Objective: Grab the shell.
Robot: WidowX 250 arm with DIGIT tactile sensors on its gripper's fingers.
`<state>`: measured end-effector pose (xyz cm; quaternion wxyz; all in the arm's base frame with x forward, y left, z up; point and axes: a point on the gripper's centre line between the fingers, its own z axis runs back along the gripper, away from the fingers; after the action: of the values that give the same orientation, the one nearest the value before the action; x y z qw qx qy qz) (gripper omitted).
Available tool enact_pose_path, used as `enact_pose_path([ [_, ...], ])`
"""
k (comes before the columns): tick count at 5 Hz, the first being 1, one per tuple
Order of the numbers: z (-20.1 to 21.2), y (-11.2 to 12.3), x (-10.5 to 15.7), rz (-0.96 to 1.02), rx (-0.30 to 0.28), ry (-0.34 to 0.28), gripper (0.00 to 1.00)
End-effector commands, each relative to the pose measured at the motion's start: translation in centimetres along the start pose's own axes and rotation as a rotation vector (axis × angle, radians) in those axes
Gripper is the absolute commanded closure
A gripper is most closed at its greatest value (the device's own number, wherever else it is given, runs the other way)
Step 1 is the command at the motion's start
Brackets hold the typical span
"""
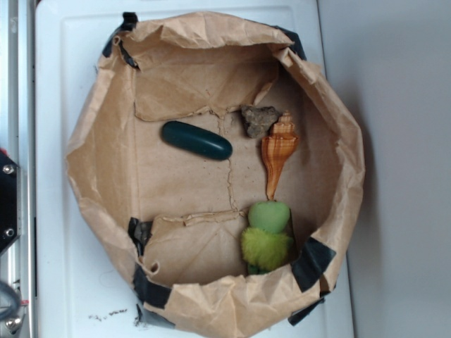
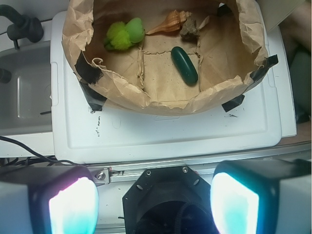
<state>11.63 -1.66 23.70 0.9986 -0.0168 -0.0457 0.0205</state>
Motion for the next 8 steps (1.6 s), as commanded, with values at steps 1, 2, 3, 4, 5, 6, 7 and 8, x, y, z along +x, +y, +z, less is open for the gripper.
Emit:
enact_pose_path([
  [1, 0.0, 0.0, 0.0, 0.000, 0.000, 0.000, 0.00],
  [2, -3.0, -0.9, 4.7, 0.217, 0.047, -0.147, 0.00],
  [3, -6.1, -1.4, 9.3, 0.370, 0.034, -0.067, 0.00],
  [4, -8.2, -1.1, 14.1, 0.639, -0.075, -0.006, 0.00],
  [5, -8.5, 1.1, 16.6, 0.906, -0.136, 0.071, 0.00],
  [6, -8.5, 1.1, 16.6, 0.906, -0.136, 0.071, 0.00],
  [7, -8.5, 1.1, 16.6, 0.906, -0.136, 0.071, 0.00],
  [8, -10.8, 2.4, 15.4, 0.949, -0.187, -0.004, 0.00],
])
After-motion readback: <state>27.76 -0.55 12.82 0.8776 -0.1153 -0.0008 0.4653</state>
